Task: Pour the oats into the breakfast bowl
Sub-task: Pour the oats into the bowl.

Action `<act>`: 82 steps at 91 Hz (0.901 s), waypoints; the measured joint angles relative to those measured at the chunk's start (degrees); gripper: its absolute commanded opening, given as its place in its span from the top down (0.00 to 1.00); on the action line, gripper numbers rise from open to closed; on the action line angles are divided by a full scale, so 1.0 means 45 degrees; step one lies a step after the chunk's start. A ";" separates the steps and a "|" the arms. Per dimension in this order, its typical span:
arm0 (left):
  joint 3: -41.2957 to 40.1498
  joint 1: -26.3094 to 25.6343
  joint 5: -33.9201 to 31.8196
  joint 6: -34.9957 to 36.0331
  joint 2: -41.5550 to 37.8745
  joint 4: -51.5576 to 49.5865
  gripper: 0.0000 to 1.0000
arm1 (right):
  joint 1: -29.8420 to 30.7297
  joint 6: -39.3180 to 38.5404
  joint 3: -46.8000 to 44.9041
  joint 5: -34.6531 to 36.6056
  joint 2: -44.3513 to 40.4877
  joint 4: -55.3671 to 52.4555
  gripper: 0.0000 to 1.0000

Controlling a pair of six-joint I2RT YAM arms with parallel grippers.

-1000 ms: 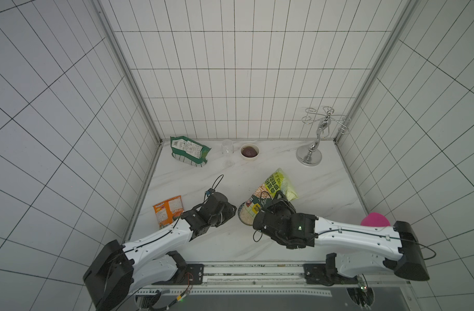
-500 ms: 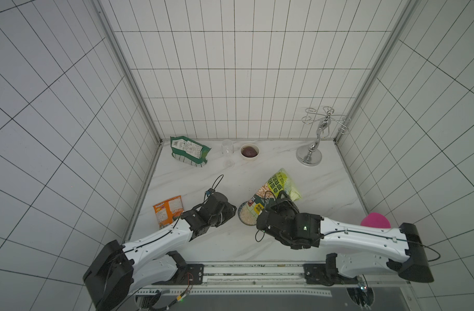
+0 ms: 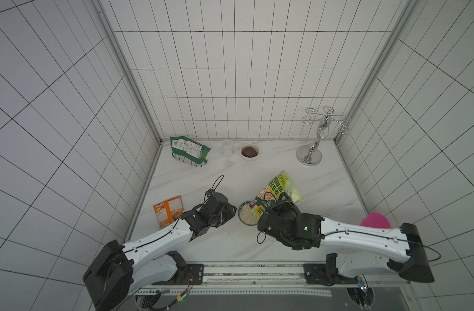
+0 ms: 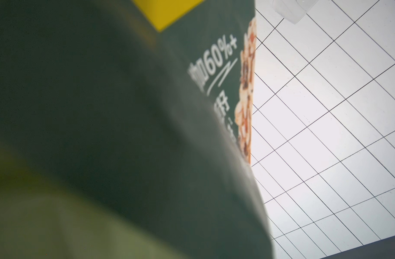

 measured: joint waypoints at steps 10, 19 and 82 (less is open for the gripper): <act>0.0000 0.0000 0.0000 -0.0024 0.0000 0.0005 0.67 | -0.0005 -0.0097 -0.0010 0.0015 -0.0010 0.0087 1.00; 0.0000 0.0000 0.0000 -0.0024 0.0000 0.0005 0.67 | -0.0010 -0.0117 -0.0005 0.0019 0.0005 0.0083 1.00; 0.0000 -0.0078 -0.0092 -0.0068 0.0000 0.0005 0.67 | -0.0321 -0.0340 0.0321 -0.0481 0.0714 0.0933 1.00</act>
